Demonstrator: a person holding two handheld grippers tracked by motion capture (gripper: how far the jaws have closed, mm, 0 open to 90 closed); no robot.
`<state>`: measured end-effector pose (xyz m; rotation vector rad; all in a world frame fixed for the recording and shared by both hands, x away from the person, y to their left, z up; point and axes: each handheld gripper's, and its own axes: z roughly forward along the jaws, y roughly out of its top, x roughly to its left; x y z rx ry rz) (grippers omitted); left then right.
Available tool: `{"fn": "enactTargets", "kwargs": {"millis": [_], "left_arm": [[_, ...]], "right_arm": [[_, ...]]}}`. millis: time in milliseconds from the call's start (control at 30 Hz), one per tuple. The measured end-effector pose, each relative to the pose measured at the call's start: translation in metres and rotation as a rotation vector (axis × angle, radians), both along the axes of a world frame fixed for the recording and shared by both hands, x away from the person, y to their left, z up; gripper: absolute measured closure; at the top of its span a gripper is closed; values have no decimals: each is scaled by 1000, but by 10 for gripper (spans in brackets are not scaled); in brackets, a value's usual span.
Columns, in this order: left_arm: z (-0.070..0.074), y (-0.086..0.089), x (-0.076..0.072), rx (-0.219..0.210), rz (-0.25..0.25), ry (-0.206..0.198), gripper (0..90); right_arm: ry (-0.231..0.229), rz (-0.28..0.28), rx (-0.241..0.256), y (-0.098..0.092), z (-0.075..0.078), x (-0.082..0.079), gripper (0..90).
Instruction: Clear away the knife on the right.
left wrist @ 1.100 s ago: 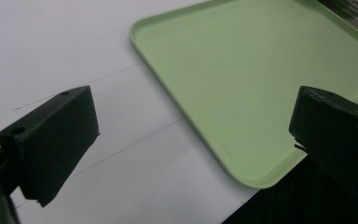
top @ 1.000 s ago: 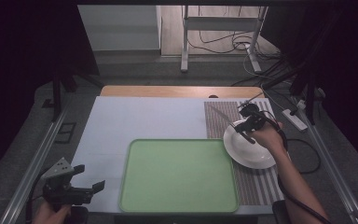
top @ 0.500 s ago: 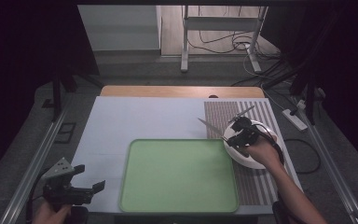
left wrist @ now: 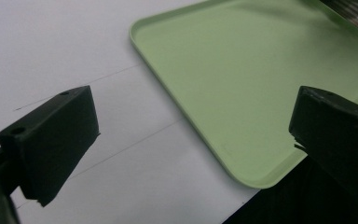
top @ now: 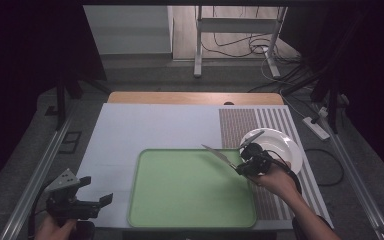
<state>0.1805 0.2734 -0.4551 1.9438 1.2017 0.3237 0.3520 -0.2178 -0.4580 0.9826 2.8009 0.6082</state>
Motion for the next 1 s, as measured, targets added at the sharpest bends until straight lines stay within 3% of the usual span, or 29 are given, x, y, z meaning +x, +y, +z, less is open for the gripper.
{"fn": "enactTargets", "kwargs": {"millis": [267, 633, 700, 800, 867, 933, 1000], "left_arm": [[0, 0, 0, 4, -4, -2, 13], [0, -1, 1, 7, -4, 1, 14], [0, -1, 0, 8, -4, 1, 14], [0, -1, 1, 9, -5, 1, 14], [0, -1, 1, 9, -4, 2, 14], [0, -2, 1, 11, -5, 4, 14], [0, -2, 1, 12, -6, 5, 15]], "right_arm": [[23, 22, -10, 8, -8, -23, 805], [73, 76, -72, 27, -29, -35, 805], [77, 88, -66, 30, -30, -36, 803], [134, 120, -62, 33, -38, -38, 795], [117, 121, -50, 35, -35, -38, 783], [126, 104, 6, 35, -31, -33, 740], [106, 112, 25, 38, -28, -30, 759]]}}
